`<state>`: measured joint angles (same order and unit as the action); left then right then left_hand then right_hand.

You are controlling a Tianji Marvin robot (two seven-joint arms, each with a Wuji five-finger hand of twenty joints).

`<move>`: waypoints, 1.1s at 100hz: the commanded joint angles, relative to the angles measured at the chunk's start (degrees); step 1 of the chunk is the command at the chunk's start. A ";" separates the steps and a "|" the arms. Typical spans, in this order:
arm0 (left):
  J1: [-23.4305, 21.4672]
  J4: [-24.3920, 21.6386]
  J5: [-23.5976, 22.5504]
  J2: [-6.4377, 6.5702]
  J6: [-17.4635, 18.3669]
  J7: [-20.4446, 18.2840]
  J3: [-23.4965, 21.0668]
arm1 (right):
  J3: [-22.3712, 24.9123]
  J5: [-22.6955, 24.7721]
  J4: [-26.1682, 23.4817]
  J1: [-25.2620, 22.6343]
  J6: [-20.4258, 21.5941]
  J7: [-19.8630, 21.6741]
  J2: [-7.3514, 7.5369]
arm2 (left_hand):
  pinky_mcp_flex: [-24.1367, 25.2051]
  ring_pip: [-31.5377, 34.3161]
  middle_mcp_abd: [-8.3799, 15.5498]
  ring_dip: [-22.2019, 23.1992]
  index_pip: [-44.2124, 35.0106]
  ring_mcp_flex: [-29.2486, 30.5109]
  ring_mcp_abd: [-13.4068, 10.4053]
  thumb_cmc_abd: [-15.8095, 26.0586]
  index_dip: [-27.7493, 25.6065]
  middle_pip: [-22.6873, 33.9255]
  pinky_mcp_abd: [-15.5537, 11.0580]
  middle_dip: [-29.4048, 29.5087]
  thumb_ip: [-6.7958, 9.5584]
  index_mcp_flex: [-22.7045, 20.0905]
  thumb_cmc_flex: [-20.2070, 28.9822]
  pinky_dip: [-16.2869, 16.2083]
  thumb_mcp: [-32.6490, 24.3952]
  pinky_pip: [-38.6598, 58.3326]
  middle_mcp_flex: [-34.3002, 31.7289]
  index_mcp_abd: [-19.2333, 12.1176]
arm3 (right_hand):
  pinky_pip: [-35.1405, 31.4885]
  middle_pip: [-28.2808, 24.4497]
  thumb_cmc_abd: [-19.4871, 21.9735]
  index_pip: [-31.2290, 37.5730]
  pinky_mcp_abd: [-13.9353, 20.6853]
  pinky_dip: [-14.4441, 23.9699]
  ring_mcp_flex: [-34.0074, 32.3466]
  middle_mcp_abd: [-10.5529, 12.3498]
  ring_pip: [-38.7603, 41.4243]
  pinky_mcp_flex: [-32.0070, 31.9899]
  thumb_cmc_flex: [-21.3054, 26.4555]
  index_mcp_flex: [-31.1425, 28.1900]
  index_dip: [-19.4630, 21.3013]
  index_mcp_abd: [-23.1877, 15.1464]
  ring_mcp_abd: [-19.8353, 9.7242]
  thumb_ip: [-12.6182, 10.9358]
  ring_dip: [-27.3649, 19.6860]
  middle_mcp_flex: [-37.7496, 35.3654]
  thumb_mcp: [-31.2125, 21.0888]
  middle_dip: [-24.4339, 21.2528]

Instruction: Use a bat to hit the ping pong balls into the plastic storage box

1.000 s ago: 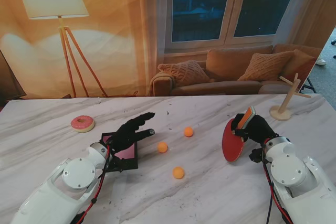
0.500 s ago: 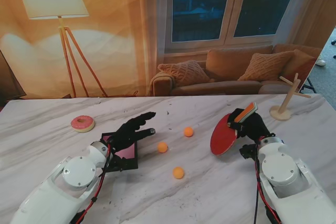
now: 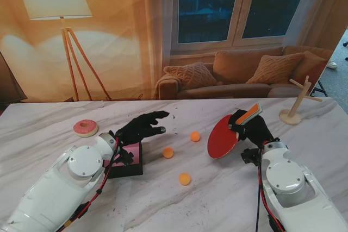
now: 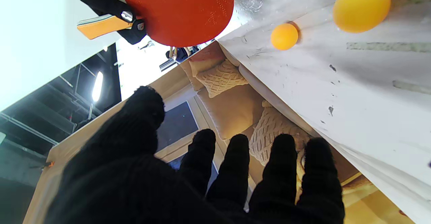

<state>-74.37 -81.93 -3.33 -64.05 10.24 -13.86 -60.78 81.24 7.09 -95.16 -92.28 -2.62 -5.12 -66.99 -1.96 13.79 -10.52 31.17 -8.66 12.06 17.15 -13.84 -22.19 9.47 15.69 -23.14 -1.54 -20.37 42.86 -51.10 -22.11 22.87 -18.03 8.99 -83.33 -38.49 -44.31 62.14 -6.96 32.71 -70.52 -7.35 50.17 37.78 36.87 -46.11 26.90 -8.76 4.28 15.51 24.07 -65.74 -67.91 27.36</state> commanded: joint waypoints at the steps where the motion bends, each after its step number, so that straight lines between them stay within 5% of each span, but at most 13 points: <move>1: 2.01 0.65 -0.10 -0.22 0.14 -1.18 0.61 | -0.20 -0.48 -1.13 -0.54 0.17 0.47 -0.45 | 0.81 2.38 -0.25 2.95 -1.15 2.84 0.92 -2.14 -0.86 1.56 -1.07 -2.38 0.13 -2.66 -0.72 -4.94 -2.12 9.22 -2.61 -1.51 | -1.38 -2.02 2.48 2.97 2.82 -1.08 -1.47 1.28 0.04 -0.72 5.06 -2.19 0.27 1.36 -2.81 0.86 -0.16 -2.15 -3.25 0.02; 13: 5.22 3.04 -0.02 -0.61 0.06 -1.50 3.25 | -0.19 -0.86 -2.25 -1.52 0.45 -0.43 -0.64 | 2.73 6.31 -0.93 6.34 -2.41 3.93 1.84 -3.65 -1.26 3.48 -1.99 -4.38 -0.13 -4.33 -1.00 -2.02 -5.79 27.30 -3.51 -1.54 | -1.66 -2.21 2.60 3.00 2.80 -1.06 -1.34 1.28 0.46 -0.80 5.01 -2.05 0.33 1.45 -2.83 0.88 0.01 -2.07 -3.18 0.07; 15: 5.73 3.44 0.04 -0.68 0.03 -1.58 3.73 | -0.17 -0.93 -2.41 -1.70 0.51 -0.57 -0.67 | 2.95 7.13 -0.93 6.94 -2.67 4.01 1.95 -3.93 -1.28 3.80 -1.97 -4.74 -0.28 -4.34 -1.19 0.44 -6.75 30.06 -3.55 -1.57 | -1.72 -2.27 2.60 3.03 2.76 -1.06 -1.32 1.28 0.54 -0.85 5.00 -2.02 0.37 1.49 -2.83 0.89 0.03 -2.04 -3.16 0.08; 37: 12.59 9.71 1.59 -1.98 0.42 -2.79 10.99 | 0.54 -1.63 -3.99 -3.68 1.04 -1.43 -0.85 | 2.58 10.67 -0.72 8.33 -4.27 4.42 1.94 -5.68 -1.67 6.18 -2.49 -6.10 -0.07 -5.30 -0.88 3.53 -11.49 35.58 -3.44 -1.84 | -1.99 -2.46 2.77 3.09 2.74 -1.11 -1.07 1.23 0.84 -0.98 5.01 -1.95 0.45 1.54 -2.76 0.88 0.08 -1.90 -3.07 0.07; 78: 21.34 20.31 2.34 -7.07 -0.39 0.72 23.18 | 1.72 -2.87 -4.77 -5.52 1.13 -1.43 -0.93 | 0.94 14.62 -1.04 9.90 -6.75 3.47 2.48 -7.01 -1.70 7.67 -3.95 -5.23 -0.44 -5.57 -0.97 1.74 -16.02 45.66 -1.90 -1.64 | -2.96 -2.96 3.84 3.01 2.46 -0.67 -0.04 1.44 1.77 -2.41 4.86 -1.35 0.73 1.32 -2.71 0.86 0.35 -1.07 -2.22 0.38; 110: 25.22 28.46 -1.30 -11.38 2.20 6.06 29.71 | 2.11 -3.63 -5.85 -6.67 2.15 -1.31 -0.90 | 2.71 10.63 0.76 7.00 -10.84 -2.82 0.83 -7.41 -2.22 3.72 -5.57 -1.03 -0.74 -10.00 -0.90 1.43 -17.68 47.67 7.53 -1.74 | -3.27 -3.27 4.29 2.99 2.49 -0.32 0.67 1.55 2.80 -2.83 4.82 -1.06 1.03 1.32 -2.76 0.80 0.77 -0.64 -1.80 0.65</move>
<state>-49.42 -54.09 -4.14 -73.96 12.37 -7.81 -31.47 83.20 3.58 -100.41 -98.44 -0.70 -7.12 -67.69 -0.02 25.15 -11.22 39.01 -19.15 11.77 18.81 -19.99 -24.08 14.72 13.17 -25.74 -1.77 -29.61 42.80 -48.53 -37.40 69.07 -14.26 8.82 -84.68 -38.89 -44.09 62.20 -6.98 32.44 -69.86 -7.45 51.84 35.90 36.87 -46.08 27.24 -8.64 4.41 15.51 24.30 -65.67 -67.81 27.30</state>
